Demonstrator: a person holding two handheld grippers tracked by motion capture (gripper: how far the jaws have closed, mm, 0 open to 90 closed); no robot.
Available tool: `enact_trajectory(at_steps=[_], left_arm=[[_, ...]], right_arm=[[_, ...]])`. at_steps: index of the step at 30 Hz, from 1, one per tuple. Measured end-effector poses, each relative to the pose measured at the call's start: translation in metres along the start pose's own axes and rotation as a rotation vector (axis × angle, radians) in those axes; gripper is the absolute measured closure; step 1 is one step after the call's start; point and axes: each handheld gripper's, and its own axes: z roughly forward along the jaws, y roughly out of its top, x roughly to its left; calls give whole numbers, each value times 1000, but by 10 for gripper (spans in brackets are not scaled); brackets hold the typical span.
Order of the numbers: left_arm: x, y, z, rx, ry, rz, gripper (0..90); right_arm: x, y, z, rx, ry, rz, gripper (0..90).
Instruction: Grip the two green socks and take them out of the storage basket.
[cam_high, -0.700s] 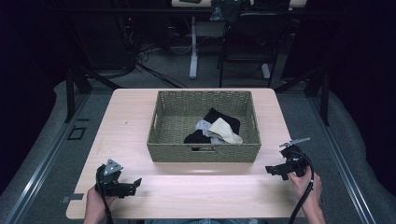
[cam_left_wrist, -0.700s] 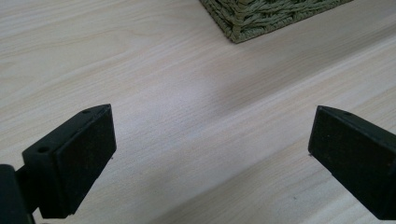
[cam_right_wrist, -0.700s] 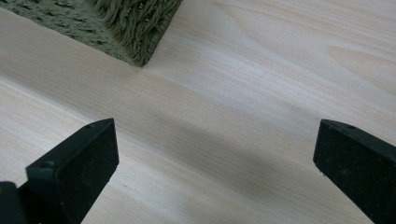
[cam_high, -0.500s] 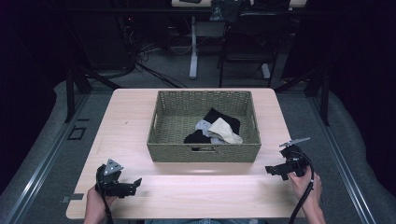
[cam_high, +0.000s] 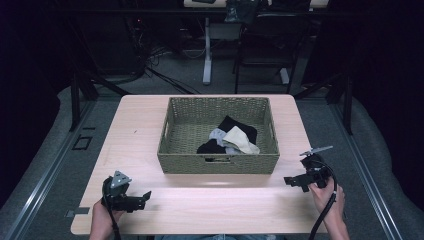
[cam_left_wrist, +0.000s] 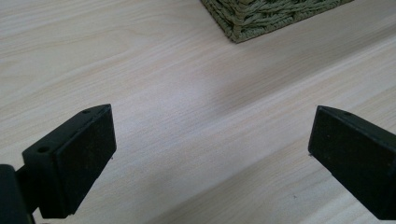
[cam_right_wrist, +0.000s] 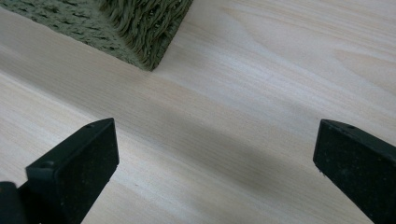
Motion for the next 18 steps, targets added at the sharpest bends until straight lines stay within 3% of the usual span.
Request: enact_trajectory(at_steps=[18], left_arm=[[0, 0, 2, -1, 4, -6, 9]], right_arm=[[1, 14, -21, -33, 27, 6, 0]])
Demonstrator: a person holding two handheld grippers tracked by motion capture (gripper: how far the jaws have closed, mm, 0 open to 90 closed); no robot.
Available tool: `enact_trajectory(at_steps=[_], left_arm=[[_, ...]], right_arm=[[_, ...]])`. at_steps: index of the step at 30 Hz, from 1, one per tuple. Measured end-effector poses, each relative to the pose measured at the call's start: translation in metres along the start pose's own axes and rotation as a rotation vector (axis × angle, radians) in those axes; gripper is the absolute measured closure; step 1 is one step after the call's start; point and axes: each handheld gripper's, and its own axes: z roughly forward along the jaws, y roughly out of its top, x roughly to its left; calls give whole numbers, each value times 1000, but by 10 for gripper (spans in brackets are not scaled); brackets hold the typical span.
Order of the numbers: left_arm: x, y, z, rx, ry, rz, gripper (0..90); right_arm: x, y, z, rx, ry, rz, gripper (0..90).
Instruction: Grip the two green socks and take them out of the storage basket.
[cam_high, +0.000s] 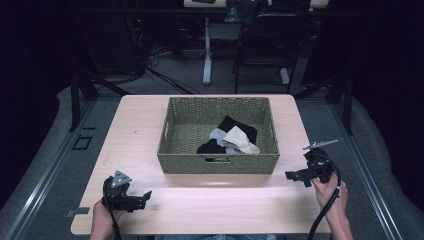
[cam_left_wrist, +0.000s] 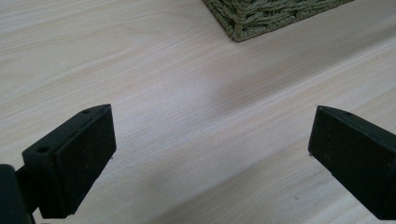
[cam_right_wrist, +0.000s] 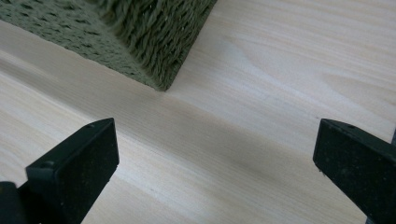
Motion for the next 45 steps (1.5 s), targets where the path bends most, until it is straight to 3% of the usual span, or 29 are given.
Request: enact_trajectory(at_steps=[17, 26, 45], left_arm=[[0, 1, 2, 4, -8, 5, 9], [0, 1, 2, 1, -12, 2, 7], [1, 1, 2, -4, -20, -4, 2]], right_arm=[[9, 27, -28, -51, 6, -39, 0], [23, 62, -51, -77, 15, -82, 0], [50, 119, -42, -45, 43, -148, 0]])
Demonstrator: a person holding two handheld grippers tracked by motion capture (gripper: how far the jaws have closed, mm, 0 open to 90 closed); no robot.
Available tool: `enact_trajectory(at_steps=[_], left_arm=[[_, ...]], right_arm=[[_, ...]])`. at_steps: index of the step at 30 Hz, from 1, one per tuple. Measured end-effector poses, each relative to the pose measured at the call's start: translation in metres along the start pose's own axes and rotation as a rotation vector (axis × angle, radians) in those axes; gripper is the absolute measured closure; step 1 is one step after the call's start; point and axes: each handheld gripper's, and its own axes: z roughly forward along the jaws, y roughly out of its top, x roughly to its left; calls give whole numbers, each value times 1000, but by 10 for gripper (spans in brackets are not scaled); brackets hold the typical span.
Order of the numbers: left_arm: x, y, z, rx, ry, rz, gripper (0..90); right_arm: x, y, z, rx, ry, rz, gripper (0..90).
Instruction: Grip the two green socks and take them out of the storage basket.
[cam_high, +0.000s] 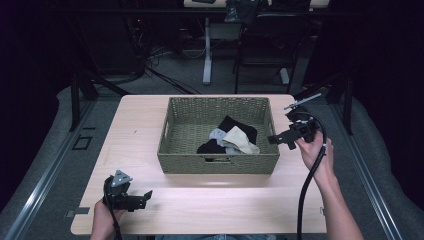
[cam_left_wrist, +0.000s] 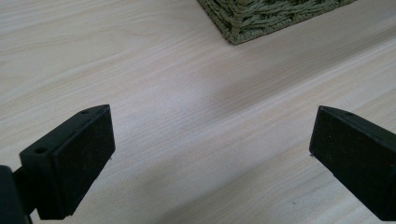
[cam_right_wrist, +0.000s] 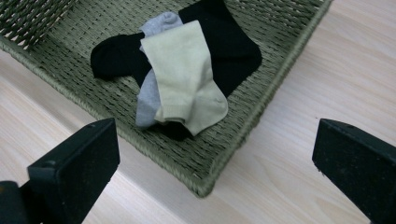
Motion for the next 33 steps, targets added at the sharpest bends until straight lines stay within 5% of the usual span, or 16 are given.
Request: enact_trajectory(at_steps=[19, 33], left_arm=[[1, 0, 0, 1, -2, 1, 2], [1, -1, 0, -1, -2, 1, 2]], right_arm=[[28, 49, 47, 57, 39, -46, 35], [42, 65, 103, 191, 30, -92, 168]])
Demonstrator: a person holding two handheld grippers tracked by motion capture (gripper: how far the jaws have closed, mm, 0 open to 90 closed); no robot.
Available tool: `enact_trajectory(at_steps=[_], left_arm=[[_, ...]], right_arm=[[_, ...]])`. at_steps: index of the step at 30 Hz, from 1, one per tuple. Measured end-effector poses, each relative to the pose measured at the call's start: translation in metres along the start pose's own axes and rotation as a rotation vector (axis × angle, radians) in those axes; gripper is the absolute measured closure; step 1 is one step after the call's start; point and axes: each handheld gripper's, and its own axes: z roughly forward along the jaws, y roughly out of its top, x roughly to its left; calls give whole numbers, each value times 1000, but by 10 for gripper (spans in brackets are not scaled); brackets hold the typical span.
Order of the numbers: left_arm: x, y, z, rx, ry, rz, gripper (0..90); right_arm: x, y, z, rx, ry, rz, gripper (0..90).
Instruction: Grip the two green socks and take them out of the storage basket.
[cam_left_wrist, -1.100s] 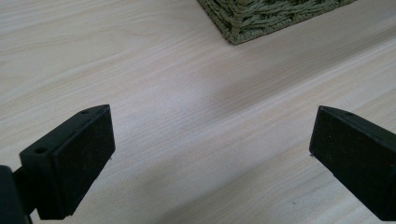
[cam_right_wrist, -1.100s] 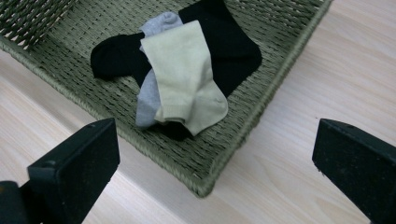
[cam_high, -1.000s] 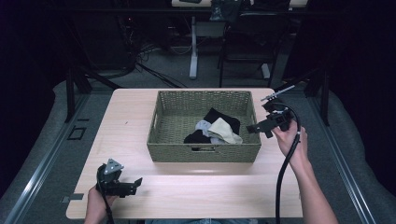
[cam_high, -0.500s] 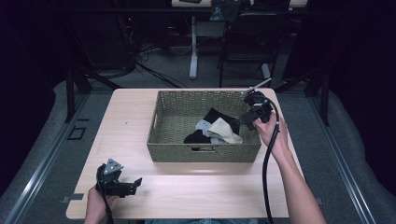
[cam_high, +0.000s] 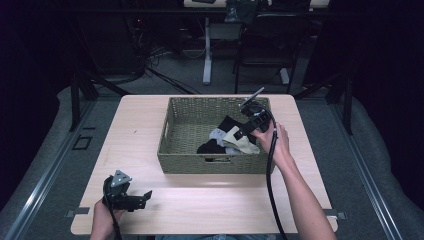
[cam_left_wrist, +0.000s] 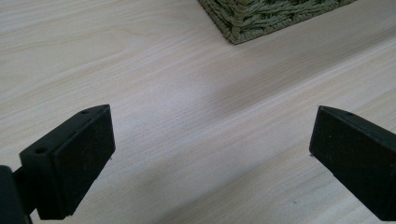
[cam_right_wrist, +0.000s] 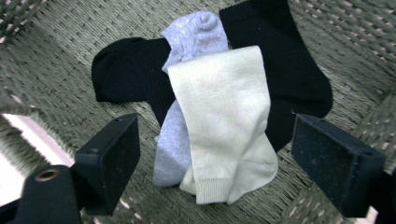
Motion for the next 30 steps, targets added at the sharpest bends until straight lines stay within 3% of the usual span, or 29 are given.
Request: enact_trajectory(at_steps=[12, 21, 25, 27, 30], left_arm=[[0, 0, 0, 0, 4, -4, 2], [0, 0, 0, 3, 2, 3, 2], [0, 0, 0, 3, 2, 3, 3], [1, 0, 0, 5, 2, 3, 3], [1, 0, 0, 3, 1, 2, 3]], right_arm=[[12, 12, 38, 108, -16, -42, 315], [12, 15, 53, 175, -43, -46, 431], [12, 16, 56, 190, -52, -45, 535], [12, 16, 55, 194, -58, -50, 631], [12, 15, 55, 170, -62, -30, 747]])
